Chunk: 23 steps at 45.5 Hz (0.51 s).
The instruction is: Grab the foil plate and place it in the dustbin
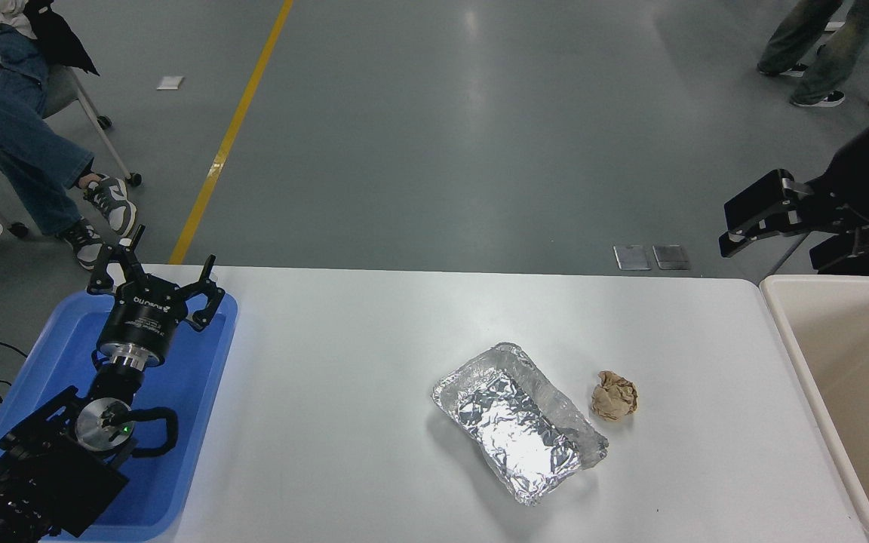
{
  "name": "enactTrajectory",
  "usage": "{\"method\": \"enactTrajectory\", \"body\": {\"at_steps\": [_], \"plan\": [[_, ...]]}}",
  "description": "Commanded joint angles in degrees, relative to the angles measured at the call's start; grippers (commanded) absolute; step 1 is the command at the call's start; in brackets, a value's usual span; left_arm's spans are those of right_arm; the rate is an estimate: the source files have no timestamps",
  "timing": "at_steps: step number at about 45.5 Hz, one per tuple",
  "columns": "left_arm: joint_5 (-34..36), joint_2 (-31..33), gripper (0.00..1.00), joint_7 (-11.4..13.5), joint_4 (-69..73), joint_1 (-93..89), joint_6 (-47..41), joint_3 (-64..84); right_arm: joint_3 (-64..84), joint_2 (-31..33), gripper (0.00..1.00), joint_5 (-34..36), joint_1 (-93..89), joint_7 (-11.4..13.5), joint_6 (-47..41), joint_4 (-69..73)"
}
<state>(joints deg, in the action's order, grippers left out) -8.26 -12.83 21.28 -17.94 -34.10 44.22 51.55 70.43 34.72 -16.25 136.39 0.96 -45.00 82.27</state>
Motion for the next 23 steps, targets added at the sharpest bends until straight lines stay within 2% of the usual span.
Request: {"method": "enactTrajectory", "body": {"at_steps": [1, 23], "plan": [[0.0, 0.0, 1.0, -0.01, 0.01, 0.0, -0.01, 0.04, -0.2, -0.01, 1.0, 0.0, 0.01, 0.0, 0.0, 0.0], [0.0, 0.0, 1.0, -0.01, 0.01, -0.09, -0.01, 0.04, -0.38, -0.71, 1.0, -1.32, -0.69, -0.08, 0.0, -0.44]]}}
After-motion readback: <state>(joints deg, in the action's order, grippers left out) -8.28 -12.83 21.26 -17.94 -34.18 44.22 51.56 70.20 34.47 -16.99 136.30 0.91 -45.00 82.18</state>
